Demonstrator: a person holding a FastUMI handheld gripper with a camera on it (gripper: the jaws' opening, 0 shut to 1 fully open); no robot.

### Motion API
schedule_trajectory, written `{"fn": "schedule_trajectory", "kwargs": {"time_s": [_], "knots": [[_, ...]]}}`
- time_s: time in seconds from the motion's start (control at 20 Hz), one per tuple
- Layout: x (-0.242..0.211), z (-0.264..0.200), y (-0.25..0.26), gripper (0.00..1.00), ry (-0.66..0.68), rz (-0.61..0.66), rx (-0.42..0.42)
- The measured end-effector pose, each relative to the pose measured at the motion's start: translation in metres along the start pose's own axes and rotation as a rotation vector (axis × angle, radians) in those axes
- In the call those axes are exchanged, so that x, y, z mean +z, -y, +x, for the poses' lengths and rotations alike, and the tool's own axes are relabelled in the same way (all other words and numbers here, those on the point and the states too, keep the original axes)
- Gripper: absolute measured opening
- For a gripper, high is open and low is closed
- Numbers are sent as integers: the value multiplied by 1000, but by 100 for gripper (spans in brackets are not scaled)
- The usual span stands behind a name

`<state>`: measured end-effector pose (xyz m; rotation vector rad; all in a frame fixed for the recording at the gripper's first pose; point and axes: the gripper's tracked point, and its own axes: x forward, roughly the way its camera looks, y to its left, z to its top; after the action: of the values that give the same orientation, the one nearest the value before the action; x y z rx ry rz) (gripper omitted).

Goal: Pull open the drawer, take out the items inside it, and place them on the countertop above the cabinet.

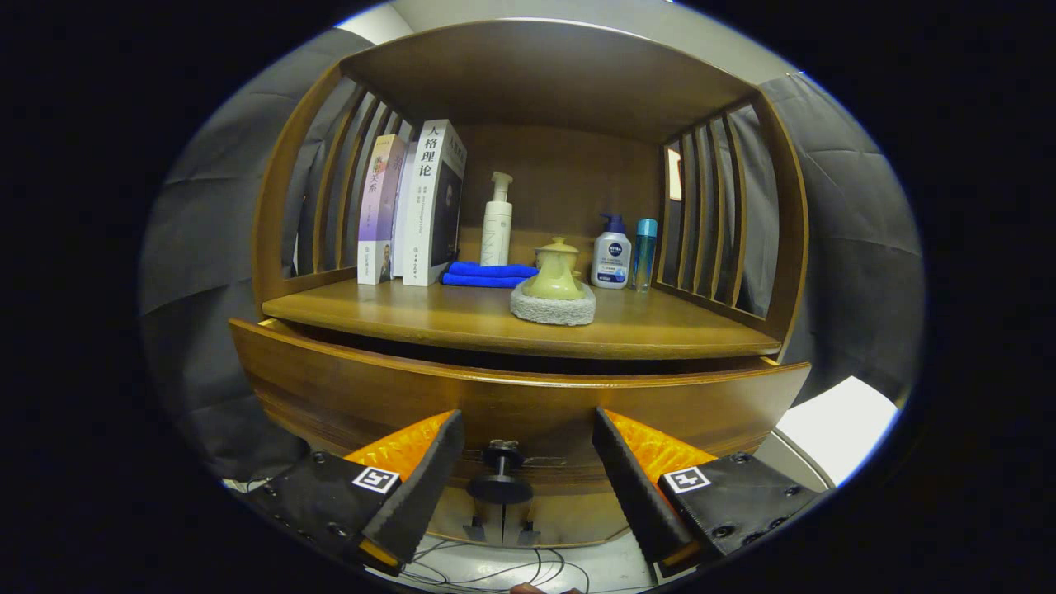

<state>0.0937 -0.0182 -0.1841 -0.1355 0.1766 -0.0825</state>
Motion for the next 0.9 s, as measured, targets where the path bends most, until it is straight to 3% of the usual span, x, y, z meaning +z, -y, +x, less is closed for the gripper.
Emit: {"fn": "schedule_trajectory", "kwargs": {"time_s": [0.4, 0.75, 0.9], "knots": [[7, 29, 0, 100, -28, -2, 3], [8, 27, 0, 100, -29, -3, 4], [31, 13, 9, 98, 30, 36, -5]]}}
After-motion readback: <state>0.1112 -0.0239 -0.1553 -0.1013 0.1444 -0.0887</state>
